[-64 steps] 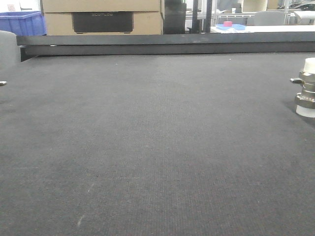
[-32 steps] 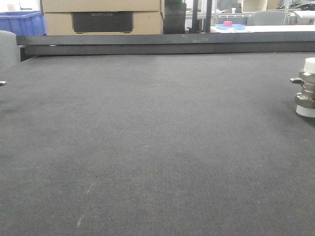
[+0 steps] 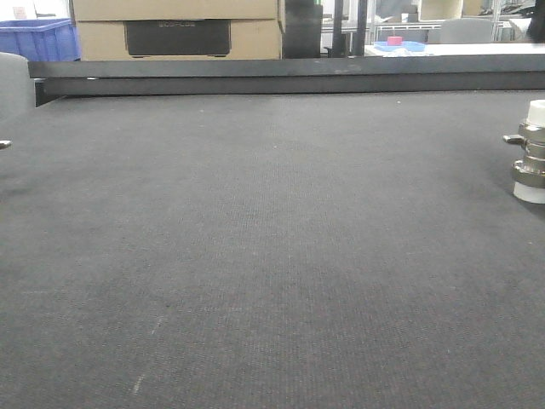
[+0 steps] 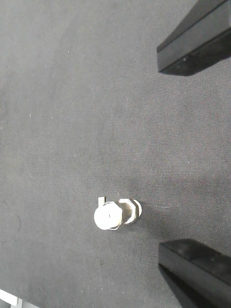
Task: Place valve from conveyor to right shelf box
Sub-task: 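Close the left and right grippers around one valve each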
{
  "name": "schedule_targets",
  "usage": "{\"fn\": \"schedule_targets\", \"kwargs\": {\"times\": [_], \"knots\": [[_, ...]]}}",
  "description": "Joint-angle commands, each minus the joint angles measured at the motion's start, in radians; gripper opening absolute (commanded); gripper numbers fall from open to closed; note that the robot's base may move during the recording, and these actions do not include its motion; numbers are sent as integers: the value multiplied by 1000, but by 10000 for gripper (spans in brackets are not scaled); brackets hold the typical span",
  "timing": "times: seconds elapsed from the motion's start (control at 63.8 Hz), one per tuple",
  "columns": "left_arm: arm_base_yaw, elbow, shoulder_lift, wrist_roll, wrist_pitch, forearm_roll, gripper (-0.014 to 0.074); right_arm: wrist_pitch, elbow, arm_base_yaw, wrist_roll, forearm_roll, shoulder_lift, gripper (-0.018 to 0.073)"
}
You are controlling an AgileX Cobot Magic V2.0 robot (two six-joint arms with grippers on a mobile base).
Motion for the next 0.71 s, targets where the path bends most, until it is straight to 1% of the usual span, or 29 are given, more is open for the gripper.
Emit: {"fn": "schedule_targets", "kwargs": {"times": [0.0, 0.251, 0.517, 0.69], "knots": [[-7, -7, 0, -3, -5, -7, 588, -30, -10, 1, -11, -11, 51, 568], [-7, -7, 5, -3, -3, -7, 588, -92, -10, 1, -19, -28, 165, 568], [-7, -7, 5, -3, 26, -7, 588, -74, -10, 5, -31, -26, 216, 568], [-7, -7, 5, -3, 28, -7, 588, -74, -10, 5, -31, 1, 219, 568]]}}
